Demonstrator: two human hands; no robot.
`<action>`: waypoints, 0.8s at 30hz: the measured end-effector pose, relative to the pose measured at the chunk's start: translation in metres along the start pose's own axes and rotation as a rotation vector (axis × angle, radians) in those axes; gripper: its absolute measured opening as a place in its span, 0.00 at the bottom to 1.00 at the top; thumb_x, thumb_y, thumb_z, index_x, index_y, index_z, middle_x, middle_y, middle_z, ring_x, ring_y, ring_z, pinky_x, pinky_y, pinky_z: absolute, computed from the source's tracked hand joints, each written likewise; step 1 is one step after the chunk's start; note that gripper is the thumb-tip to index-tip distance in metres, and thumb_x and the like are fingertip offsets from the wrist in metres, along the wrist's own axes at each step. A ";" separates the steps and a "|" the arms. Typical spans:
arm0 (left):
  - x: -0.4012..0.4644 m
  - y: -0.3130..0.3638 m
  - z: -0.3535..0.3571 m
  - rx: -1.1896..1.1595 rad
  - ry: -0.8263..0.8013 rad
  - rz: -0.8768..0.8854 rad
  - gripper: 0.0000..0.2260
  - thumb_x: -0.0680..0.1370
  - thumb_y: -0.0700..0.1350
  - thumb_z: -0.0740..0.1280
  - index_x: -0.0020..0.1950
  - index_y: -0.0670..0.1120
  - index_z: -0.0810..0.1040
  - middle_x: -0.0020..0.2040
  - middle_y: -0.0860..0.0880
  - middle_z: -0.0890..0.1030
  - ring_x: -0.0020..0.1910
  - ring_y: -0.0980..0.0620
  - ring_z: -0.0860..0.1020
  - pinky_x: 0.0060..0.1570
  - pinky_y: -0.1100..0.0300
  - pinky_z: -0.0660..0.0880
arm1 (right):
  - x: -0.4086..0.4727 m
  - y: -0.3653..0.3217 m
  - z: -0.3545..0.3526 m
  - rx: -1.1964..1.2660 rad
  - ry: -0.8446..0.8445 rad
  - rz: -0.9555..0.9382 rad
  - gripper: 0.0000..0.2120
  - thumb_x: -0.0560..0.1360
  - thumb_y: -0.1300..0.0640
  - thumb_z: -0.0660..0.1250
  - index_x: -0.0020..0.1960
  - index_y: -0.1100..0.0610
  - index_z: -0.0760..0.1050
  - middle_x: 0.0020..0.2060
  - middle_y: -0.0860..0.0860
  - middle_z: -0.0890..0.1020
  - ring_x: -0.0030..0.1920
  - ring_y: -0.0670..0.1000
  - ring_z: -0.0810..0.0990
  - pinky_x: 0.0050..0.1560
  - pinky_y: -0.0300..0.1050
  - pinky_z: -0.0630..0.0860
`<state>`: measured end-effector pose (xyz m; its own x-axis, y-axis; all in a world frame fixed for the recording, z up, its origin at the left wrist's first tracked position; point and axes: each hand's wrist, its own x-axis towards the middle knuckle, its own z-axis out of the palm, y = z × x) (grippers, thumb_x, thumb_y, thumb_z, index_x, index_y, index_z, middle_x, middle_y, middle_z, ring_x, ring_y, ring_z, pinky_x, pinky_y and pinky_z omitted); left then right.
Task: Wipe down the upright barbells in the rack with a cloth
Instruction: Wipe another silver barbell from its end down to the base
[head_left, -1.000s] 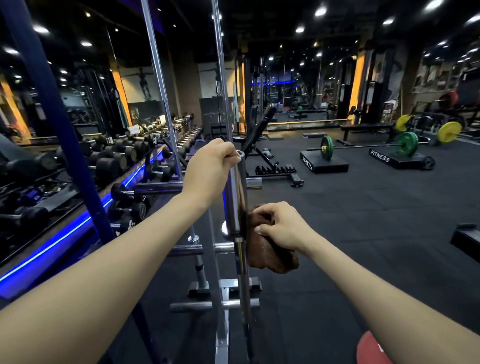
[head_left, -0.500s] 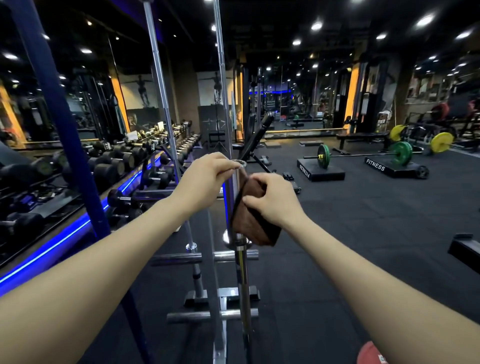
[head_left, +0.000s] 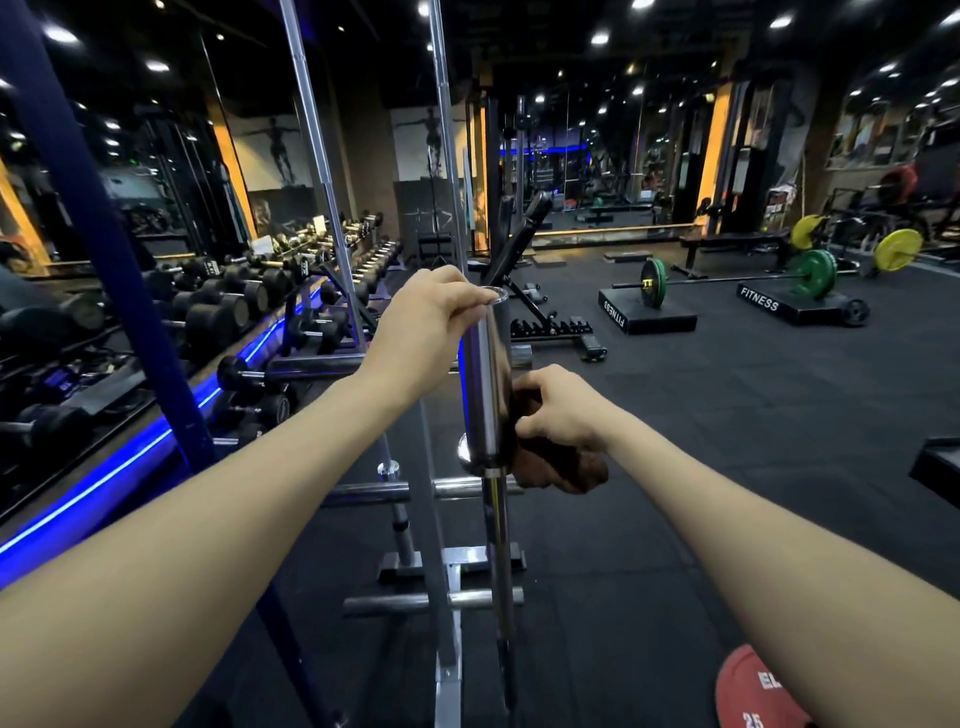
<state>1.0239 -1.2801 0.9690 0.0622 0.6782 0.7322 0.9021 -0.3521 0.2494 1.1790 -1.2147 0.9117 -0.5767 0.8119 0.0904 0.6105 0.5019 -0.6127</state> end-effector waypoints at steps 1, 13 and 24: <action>0.000 0.001 0.001 0.002 0.007 0.002 0.10 0.78 0.37 0.66 0.56 0.43 0.83 0.44 0.52 0.75 0.48 0.52 0.72 0.45 0.66 0.63 | -0.004 0.001 0.000 -0.006 0.011 0.012 0.23 0.68 0.62 0.71 0.62 0.52 0.77 0.51 0.53 0.81 0.49 0.49 0.77 0.46 0.37 0.69; -0.006 0.009 0.004 0.019 0.035 -0.036 0.11 0.79 0.39 0.64 0.58 0.42 0.81 0.45 0.51 0.76 0.52 0.47 0.74 0.51 0.57 0.70 | -0.061 0.001 0.011 0.053 0.029 -0.061 0.16 0.66 0.64 0.71 0.51 0.51 0.81 0.43 0.47 0.80 0.42 0.46 0.76 0.38 0.34 0.69; -0.088 -0.013 0.020 -0.101 0.046 -0.391 0.18 0.78 0.36 0.64 0.68 0.44 0.72 0.60 0.46 0.71 0.60 0.50 0.71 0.57 0.69 0.61 | -0.035 0.014 0.011 0.133 0.064 0.112 0.27 0.61 0.57 0.70 0.60 0.53 0.76 0.46 0.52 0.81 0.51 0.57 0.79 0.51 0.47 0.77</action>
<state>1.0152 -1.3220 0.8890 -0.2985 0.7451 0.5965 0.8075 -0.1360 0.5740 1.2017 -1.2390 0.8916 -0.4710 0.8799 0.0627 0.5895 0.3668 -0.7197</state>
